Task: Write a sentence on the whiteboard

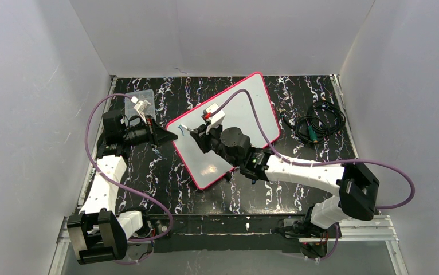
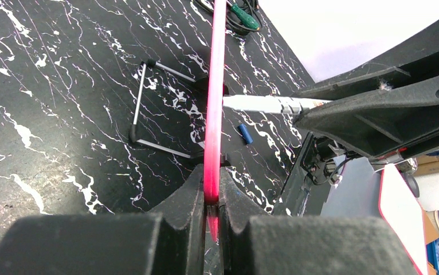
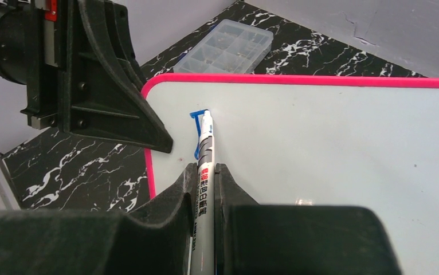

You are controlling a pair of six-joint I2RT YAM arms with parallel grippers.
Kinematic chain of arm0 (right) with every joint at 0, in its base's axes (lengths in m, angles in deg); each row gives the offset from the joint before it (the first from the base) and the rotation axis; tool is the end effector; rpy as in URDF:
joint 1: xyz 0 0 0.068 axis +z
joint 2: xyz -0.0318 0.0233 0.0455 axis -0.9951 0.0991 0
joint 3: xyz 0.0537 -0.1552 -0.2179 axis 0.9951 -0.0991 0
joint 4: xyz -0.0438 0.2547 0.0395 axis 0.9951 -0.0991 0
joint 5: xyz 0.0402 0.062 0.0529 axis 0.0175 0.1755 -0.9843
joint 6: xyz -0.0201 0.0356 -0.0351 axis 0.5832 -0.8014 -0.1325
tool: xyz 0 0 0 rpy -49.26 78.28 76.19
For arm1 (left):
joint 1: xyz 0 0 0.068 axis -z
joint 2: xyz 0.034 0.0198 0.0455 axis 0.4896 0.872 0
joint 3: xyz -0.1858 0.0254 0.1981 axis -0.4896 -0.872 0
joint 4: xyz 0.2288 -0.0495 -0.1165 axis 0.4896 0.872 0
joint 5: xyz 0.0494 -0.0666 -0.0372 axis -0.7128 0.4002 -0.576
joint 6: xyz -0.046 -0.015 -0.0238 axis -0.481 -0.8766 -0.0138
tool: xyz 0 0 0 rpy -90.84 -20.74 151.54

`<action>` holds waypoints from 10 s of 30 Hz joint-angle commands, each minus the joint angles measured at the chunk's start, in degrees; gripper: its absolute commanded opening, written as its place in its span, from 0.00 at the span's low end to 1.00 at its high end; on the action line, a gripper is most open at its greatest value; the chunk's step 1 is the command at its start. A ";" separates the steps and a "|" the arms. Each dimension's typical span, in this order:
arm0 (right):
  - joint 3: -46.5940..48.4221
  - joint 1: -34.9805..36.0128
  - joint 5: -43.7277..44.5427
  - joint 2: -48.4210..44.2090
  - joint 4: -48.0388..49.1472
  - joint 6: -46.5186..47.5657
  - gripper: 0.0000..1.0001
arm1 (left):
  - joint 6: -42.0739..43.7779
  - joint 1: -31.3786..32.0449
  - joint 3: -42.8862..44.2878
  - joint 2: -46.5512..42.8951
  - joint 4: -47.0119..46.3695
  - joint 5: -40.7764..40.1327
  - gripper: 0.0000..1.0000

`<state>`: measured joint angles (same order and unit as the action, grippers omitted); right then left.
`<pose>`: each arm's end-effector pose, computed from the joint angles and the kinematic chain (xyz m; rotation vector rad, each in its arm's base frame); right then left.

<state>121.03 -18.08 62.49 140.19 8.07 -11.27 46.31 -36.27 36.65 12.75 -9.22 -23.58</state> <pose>0.1529 0.3157 0.3302 -0.5088 1.5530 0.7279 0.2300 -0.0045 0.2965 0.4920 1.8022 -1.1271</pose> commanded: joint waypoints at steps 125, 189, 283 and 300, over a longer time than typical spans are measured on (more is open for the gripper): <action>-3.11 0.47 4.72 -3.37 4.91 3.02 0.01 | 3.45 -0.15 1.61 -1.71 1.73 0.73 0.00; -7.30 -0.58 7.06 -2.27 8.77 -0.15 0.01 | 3.45 -0.15 1.61 -1.80 1.73 0.91 0.00; -6.55 -0.58 8.09 -3.00 12.44 2.47 0.01 | 3.45 -0.11 1.70 -1.80 1.73 1.17 0.00; -6.53 -0.93 7.21 -2.84 12.47 2.31 0.01 | 3.52 -0.16 1.69 -2.10 1.73 1.05 0.00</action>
<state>112.26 -18.47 69.73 137.87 18.13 -9.50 47.32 -36.34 36.74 12.32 -7.47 -23.72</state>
